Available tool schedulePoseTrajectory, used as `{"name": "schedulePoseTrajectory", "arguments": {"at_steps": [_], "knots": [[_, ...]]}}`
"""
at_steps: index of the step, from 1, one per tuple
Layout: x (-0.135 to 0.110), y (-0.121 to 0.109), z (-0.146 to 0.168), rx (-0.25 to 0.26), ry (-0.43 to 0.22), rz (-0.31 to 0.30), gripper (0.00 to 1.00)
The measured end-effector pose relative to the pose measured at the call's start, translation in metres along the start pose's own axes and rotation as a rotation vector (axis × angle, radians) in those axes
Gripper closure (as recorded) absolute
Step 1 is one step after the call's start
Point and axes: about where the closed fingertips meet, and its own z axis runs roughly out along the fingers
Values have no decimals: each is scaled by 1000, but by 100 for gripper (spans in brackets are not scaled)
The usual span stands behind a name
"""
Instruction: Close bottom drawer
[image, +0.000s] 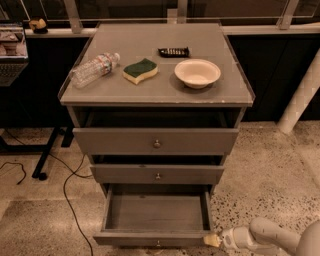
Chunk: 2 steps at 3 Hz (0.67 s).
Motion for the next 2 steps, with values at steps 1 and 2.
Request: {"name": "schedulePoseTrajectory", "arguments": {"at_steps": [1, 2], "knots": [[11, -1, 2, 8, 0, 26, 100], [8, 1, 5, 8, 2, 18, 100]]}}
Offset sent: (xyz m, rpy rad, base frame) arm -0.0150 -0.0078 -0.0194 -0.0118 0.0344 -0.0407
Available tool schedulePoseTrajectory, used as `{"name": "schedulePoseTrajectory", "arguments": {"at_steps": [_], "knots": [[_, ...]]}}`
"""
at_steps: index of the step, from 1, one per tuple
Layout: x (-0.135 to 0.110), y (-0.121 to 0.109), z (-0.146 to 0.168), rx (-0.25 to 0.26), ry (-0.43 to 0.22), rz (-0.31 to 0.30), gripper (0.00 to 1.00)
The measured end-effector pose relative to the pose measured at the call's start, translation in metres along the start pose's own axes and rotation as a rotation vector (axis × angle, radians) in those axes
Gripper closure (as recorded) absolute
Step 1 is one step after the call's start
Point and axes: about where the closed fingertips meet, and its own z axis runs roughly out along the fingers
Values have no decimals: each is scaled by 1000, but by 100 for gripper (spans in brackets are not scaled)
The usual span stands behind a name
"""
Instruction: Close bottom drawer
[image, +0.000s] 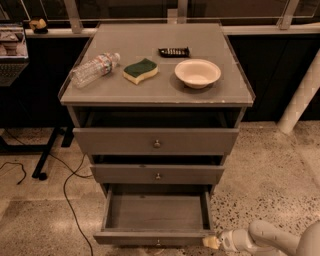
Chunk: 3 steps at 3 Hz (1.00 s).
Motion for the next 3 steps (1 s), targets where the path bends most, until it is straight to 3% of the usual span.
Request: {"name": "schedulePoseTrajectory", "arguments": {"at_steps": [2, 3], "knots": [[-21, 5, 12, -12, 0, -44, 100], [-48, 10, 22, -16, -24, -88, 100]]}}
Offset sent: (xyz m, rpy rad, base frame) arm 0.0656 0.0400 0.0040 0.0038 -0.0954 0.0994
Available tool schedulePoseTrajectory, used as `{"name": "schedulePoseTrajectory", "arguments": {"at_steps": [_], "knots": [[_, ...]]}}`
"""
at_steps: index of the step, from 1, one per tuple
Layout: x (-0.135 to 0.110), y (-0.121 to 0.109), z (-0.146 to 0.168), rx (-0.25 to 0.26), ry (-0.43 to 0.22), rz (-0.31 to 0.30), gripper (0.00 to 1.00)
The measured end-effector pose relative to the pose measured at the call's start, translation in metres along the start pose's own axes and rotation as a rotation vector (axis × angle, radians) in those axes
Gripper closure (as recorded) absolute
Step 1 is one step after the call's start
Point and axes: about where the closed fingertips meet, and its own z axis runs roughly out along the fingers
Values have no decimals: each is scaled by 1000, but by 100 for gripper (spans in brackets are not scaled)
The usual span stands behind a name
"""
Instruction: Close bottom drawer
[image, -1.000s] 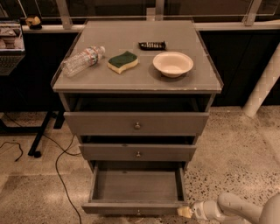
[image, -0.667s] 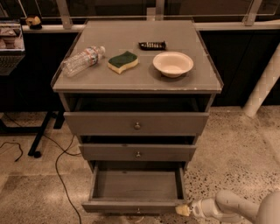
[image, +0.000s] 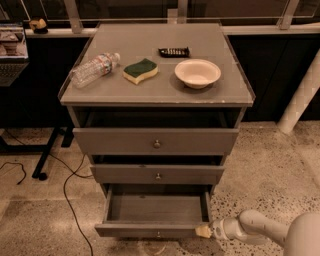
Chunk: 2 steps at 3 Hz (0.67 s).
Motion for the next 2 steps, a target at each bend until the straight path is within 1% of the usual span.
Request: {"name": "schedulePoseTrajectory", "arguments": {"at_steps": [1, 2], "knots": [[4, 1, -1, -1, -1, 7, 100], [25, 0, -10, 13, -23, 67, 100]]}}
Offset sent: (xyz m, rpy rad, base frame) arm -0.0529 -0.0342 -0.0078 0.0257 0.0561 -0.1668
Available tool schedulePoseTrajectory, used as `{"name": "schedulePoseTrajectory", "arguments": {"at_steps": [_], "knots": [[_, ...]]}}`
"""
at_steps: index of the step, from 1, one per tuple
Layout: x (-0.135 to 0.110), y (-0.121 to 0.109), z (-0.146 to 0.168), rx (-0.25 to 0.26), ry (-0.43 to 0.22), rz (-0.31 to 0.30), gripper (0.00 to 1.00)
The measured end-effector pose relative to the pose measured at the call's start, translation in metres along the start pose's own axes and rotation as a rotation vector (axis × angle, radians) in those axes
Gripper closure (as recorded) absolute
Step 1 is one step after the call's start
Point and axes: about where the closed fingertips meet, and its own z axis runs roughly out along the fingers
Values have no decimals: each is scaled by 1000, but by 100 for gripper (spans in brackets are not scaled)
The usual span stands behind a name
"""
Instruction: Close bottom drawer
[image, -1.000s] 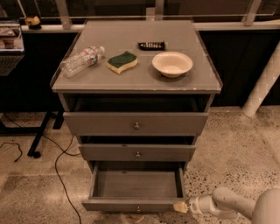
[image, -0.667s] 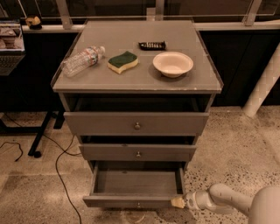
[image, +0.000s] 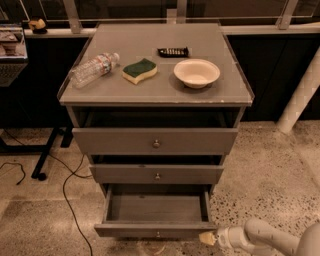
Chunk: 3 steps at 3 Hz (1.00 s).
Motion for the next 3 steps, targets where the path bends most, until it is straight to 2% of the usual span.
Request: {"name": "schedulePoseTrajectory", "arguments": {"at_steps": [1, 3], "knots": [[17, -4, -7, 16, -15, 45, 100], [11, -4, 1, 4, -4, 34, 100]]}}
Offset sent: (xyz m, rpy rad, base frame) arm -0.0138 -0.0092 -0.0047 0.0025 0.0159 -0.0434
